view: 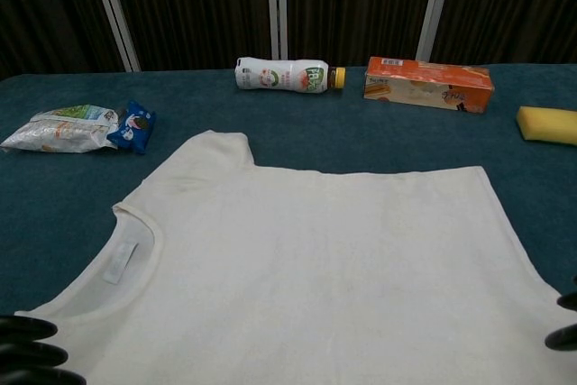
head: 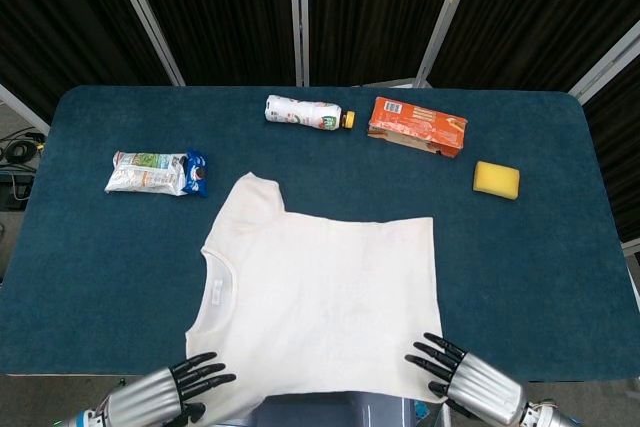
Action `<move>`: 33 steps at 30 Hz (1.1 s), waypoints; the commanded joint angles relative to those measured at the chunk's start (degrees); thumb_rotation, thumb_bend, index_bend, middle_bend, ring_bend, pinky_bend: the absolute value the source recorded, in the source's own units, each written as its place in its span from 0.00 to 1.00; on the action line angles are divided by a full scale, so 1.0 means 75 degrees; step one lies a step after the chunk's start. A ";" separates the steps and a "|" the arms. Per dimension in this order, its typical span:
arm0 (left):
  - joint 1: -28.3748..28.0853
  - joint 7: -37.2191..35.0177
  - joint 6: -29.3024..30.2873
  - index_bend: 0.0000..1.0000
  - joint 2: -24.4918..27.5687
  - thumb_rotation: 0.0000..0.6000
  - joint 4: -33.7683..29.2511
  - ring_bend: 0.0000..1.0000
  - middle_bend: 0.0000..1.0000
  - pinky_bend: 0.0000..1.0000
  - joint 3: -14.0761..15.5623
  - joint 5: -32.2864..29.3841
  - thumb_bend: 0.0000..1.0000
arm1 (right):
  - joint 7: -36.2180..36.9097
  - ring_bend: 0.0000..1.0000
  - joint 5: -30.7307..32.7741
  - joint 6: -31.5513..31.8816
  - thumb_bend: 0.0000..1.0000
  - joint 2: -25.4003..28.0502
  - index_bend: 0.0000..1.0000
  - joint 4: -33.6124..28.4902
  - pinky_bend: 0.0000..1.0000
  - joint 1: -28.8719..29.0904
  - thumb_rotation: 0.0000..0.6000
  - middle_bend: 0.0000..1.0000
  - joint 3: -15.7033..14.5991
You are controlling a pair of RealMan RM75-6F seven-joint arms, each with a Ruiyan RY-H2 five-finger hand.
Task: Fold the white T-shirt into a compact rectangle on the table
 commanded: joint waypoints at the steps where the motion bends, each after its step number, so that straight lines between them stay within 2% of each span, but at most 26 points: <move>1: 0.0047 0.0063 0.0039 0.73 0.0025 1.00 0.0031 0.00 0.00 0.00 0.0011 0.0054 0.59 | -0.0057 0.00 -0.0090 -0.0037 0.45 0.0033 0.73 -0.0105 0.00 0.0017 1.00 0.12 -0.0041; 8: 0.0088 -0.0035 0.0111 0.73 0.0029 1.00 0.0008 0.00 0.00 0.00 -0.0123 -0.0050 0.59 | -0.0099 0.00 -0.0063 -0.0112 0.45 0.0072 0.73 -0.0259 0.00 0.0041 1.00 0.12 0.0019; 14: -0.0040 -0.0123 0.0143 0.73 0.0043 1.00 -0.0326 0.00 0.00 0.00 -0.0831 -0.0716 0.59 | 0.0325 0.00 0.0467 -0.0221 0.45 0.0123 0.73 -0.0320 0.00 0.0133 1.00 0.12 0.0295; 21: -0.0414 0.0016 -0.0400 0.74 0.0150 1.00 -0.0805 0.00 0.00 0.00 -0.1884 -0.1885 0.59 | 0.1096 0.00 0.1555 -0.0736 0.45 0.0221 0.73 -0.0535 0.00 0.0450 1.00 0.11 0.0871; 28: -0.0652 0.0145 -0.0965 0.74 0.0000 1.00 -0.1029 0.00 0.00 0.00 -0.2689 -0.2937 0.59 | 0.1628 0.00 0.2664 -0.1572 0.45 0.0104 0.73 -0.0671 0.00 0.0840 1.00 0.11 0.1503; 33: -0.0815 0.0109 -0.1425 0.74 -0.0110 1.00 -0.0964 0.00 0.00 0.00 -0.3094 -0.3646 0.59 | 0.1778 0.00 0.3277 -0.2069 0.45 -0.0033 0.73 -0.0685 0.00 0.1049 1.00 0.12 0.1866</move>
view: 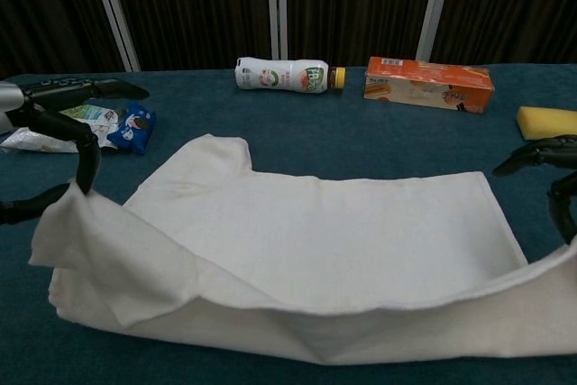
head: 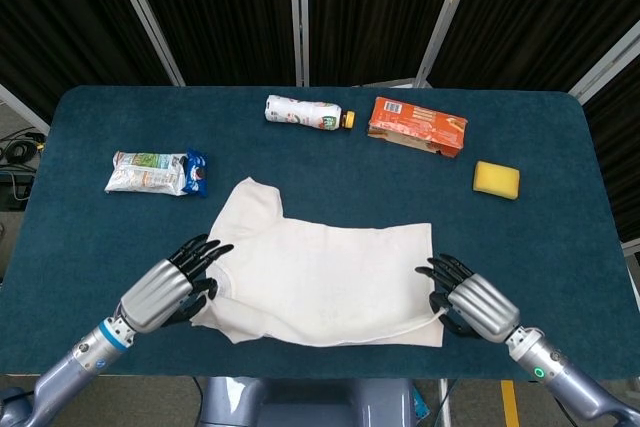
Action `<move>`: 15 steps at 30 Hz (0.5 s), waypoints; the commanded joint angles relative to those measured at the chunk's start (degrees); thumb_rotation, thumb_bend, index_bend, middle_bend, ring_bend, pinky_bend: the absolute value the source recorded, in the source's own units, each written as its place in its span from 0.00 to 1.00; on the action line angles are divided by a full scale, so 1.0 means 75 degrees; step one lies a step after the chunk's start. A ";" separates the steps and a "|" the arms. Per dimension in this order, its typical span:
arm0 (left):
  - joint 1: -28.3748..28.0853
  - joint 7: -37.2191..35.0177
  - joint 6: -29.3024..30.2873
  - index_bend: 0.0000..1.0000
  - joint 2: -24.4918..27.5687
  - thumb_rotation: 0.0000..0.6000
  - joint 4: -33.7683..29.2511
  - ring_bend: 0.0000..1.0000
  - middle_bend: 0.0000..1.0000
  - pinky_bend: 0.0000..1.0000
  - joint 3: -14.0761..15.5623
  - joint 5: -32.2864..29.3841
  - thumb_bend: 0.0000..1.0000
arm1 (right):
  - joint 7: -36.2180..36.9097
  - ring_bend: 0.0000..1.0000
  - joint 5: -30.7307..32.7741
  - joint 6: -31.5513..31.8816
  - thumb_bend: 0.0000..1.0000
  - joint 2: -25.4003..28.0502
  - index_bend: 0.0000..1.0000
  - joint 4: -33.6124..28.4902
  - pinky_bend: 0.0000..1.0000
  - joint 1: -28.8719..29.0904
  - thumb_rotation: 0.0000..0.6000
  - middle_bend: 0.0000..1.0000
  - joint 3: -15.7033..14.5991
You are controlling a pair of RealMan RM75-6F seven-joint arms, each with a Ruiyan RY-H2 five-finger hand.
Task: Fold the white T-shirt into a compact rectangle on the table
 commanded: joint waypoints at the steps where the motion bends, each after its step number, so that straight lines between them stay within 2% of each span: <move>1: -0.0173 -0.0008 -0.0426 0.74 -0.0142 1.00 0.0104 0.00 0.00 0.00 -0.0363 -0.0565 0.59 | 0.0094 0.00 0.0499 -0.0398 0.45 -0.0155 0.73 -0.0014 0.00 0.0188 1.00 0.12 0.0331; 8: -0.0315 -0.0293 -0.0863 0.74 -0.0360 1.00 0.0615 0.00 0.00 0.00 -0.0849 -0.1436 0.59 | -0.0163 0.00 0.1676 -0.1214 0.45 -0.0459 0.73 -0.0057 0.00 0.0398 1.00 0.12 0.0919; 15: -0.0445 -0.0489 -0.1196 0.74 -0.0530 1.00 0.1101 0.00 0.00 0.00 -0.1103 -0.1893 0.59 | -0.0416 0.00 0.2449 -0.1964 0.45 -0.0801 0.73 0.0253 0.00 0.0649 1.00 0.12 0.1255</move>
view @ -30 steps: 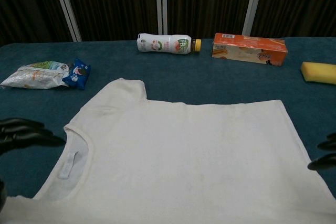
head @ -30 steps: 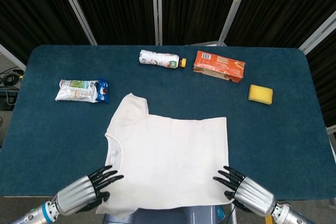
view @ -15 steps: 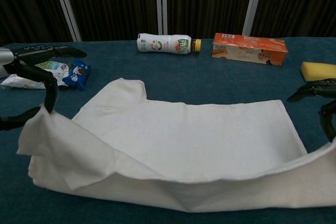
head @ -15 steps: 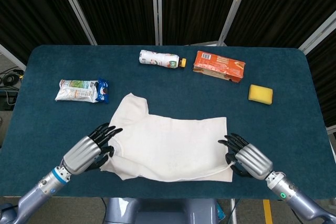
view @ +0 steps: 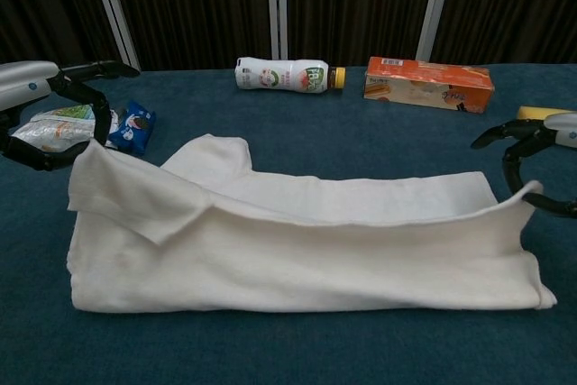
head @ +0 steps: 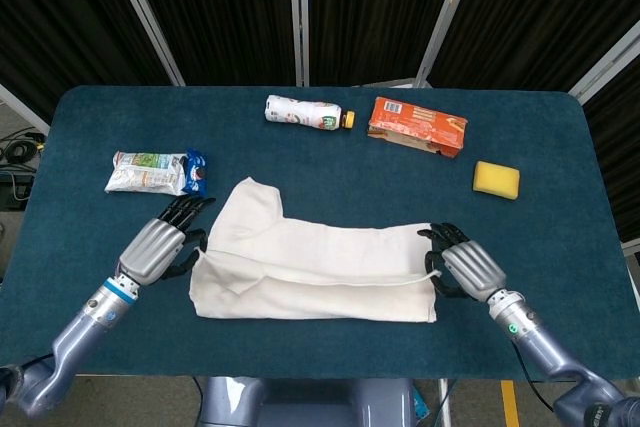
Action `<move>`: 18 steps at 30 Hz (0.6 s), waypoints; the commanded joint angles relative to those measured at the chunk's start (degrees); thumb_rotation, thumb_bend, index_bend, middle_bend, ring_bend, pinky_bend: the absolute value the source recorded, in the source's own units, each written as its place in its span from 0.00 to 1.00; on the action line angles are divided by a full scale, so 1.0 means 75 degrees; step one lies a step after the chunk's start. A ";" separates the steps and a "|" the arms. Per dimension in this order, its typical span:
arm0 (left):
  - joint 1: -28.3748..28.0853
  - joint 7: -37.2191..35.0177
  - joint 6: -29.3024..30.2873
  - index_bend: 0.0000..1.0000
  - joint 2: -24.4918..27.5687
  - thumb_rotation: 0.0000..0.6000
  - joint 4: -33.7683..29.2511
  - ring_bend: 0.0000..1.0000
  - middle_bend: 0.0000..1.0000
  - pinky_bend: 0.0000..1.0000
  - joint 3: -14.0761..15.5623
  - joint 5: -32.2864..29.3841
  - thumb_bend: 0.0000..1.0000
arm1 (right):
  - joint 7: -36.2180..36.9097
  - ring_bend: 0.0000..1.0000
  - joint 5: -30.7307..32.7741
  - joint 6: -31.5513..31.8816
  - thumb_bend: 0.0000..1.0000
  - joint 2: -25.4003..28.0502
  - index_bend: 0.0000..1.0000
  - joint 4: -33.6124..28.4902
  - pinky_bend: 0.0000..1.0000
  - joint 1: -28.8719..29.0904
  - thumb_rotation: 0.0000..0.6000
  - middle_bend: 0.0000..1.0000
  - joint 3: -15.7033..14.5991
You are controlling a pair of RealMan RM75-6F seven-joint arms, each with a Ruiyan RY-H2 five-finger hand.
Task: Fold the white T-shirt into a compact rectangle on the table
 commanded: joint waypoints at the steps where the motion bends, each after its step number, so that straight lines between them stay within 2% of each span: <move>1: -0.0068 -0.0083 -0.0119 0.74 -0.0089 1.00 0.0192 0.00 0.00 0.00 -0.0117 -0.0155 0.59 | -0.0150 0.00 0.0367 -0.0322 0.45 -0.0232 0.73 0.0234 0.00 0.0147 1.00 0.12 0.0211; 13: -0.0431 -0.0175 -0.0704 0.74 -0.0543 1.00 0.0870 0.00 0.00 0.00 -0.0484 -0.0659 0.59 | -0.0466 0.00 0.1659 -0.1387 0.45 -0.0838 0.73 0.0953 0.00 0.0590 1.00 0.12 0.0820; 18: -0.0565 -0.0176 -0.0847 0.74 -0.0766 1.00 0.1121 0.00 0.00 0.00 -0.0588 -0.0758 0.59 | -0.0586 0.00 0.1977 -0.1671 0.45 -0.1033 0.73 0.1195 0.00 0.0722 1.00 0.12 0.0945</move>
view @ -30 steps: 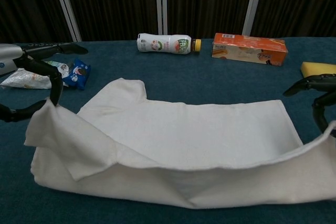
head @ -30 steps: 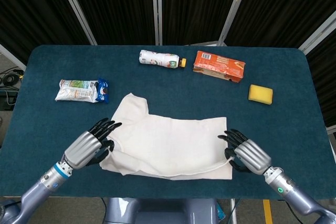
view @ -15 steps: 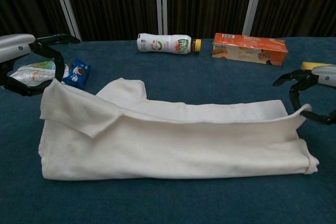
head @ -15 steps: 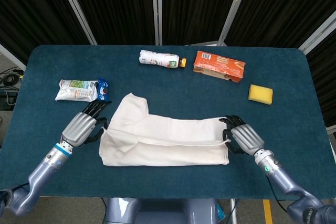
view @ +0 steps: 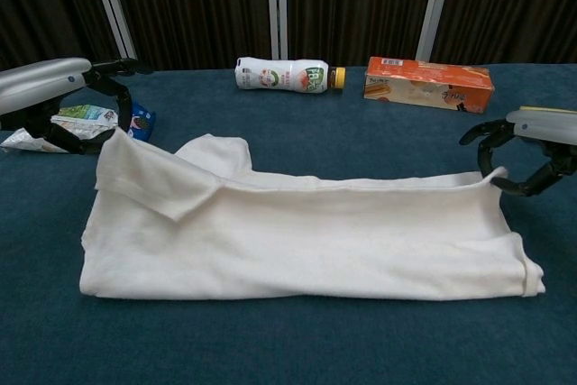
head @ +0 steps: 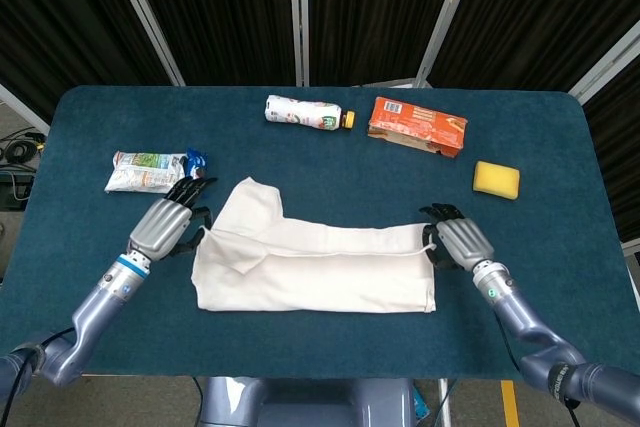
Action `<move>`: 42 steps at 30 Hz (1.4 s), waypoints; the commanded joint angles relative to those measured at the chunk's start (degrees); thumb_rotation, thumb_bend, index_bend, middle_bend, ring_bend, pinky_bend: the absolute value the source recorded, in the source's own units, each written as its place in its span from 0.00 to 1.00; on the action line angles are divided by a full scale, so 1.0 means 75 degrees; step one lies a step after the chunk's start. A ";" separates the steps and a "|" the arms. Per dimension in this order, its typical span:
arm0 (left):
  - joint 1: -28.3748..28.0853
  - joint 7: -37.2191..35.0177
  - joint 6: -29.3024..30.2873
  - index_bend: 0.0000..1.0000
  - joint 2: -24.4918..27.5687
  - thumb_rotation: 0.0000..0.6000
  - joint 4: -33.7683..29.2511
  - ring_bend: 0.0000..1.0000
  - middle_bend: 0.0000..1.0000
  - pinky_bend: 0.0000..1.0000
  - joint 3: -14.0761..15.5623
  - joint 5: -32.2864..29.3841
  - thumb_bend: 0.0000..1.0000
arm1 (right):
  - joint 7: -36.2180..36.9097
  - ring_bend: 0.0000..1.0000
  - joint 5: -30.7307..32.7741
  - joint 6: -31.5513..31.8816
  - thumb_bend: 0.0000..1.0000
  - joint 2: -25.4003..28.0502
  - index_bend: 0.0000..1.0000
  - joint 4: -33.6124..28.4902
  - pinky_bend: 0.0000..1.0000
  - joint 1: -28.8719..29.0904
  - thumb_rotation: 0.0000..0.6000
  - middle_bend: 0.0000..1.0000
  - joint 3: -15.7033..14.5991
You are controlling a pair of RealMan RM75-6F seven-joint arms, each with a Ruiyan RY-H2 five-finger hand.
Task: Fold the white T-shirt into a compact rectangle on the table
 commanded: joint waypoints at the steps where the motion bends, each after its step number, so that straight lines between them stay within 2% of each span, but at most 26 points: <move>1: -0.0102 0.0000 -0.0103 0.74 -0.0167 1.00 0.0185 0.00 0.00 0.00 -0.0099 -0.0100 0.59 | -0.0074 0.00 0.0193 -0.0176 0.45 -0.0147 0.73 0.0177 0.00 0.0107 1.00 0.12 0.0107; 10: -0.0498 0.0162 -0.0574 0.74 -0.0723 1.00 0.0932 0.00 0.00 0.00 -0.0385 -0.0459 0.59 | -0.0275 0.00 0.0758 -0.0779 0.45 -0.0559 0.73 0.0898 0.00 0.0426 1.00 0.12 0.0333; 21: -0.0761 0.0403 -0.0923 0.74 -0.1196 1.00 0.1540 0.00 0.00 0.00 -0.0508 -0.0786 0.59 | -0.0148 0.00 0.0902 -0.1152 0.45 -0.0803 0.71 0.1528 0.00 0.0564 1.00 0.11 0.0390; 22: -0.0777 0.0401 -0.0940 0.74 -0.1225 1.00 0.1571 0.00 0.00 0.00 -0.0514 -0.0802 0.59 | -0.0112 0.00 0.0884 -0.1161 0.45 -0.0815 0.66 0.1558 0.00 0.0563 1.00 0.11 0.0389; 24: -0.0802 0.0404 -0.0944 0.74 -0.1282 1.00 0.1632 0.00 0.00 0.00 -0.0523 -0.0822 0.59 | -0.0035 0.00 0.0828 -0.1183 0.43 -0.0840 0.49 0.1630 0.00 0.0565 1.00 0.09 0.0379; 26: -0.0831 0.0418 -0.0938 0.74 -0.1333 1.00 0.1684 0.00 0.00 0.00 -0.0537 -0.0835 0.59 | 0.0114 0.00 0.0767 -0.1173 0.39 -0.0868 0.28 0.1666 0.00 0.0552 1.00 0.06 0.0391; 29: -0.0881 0.0459 -0.0944 0.74 -0.1421 1.00 0.1789 0.00 0.00 0.00 -0.0566 -0.0866 0.59 | 0.0295 0.00 0.0611 -0.1126 0.34 -0.0818 0.13 0.1649 0.00 0.0515 1.00 0.01 0.0364; 32: -0.0903 0.0440 -0.0966 0.74 -0.1473 1.00 0.1841 0.00 0.00 0.00 -0.0584 -0.0907 0.59 | 0.0411 0.00 0.0503 -0.1120 0.33 -0.0702 0.07 0.1546 0.00 0.0487 1.00 0.00 0.0331; 36: -0.0932 0.0438 -0.0987 0.74 -0.1530 1.00 0.1945 0.00 0.00 0.00 -0.0601 -0.0943 0.59 | 0.0600 0.00 0.0358 -0.1096 0.32 -0.0395 0.05 0.1218 0.00 0.0422 1.00 0.00 0.0293; 42: -0.0996 0.0328 -0.1090 0.74 -0.1669 1.00 0.2288 0.00 0.00 0.00 -0.0644 -0.1049 0.59 | 0.1042 0.00 -0.0175 -0.0471 0.32 0.0434 0.05 0.0305 0.00 0.0017 1.00 0.00 0.0126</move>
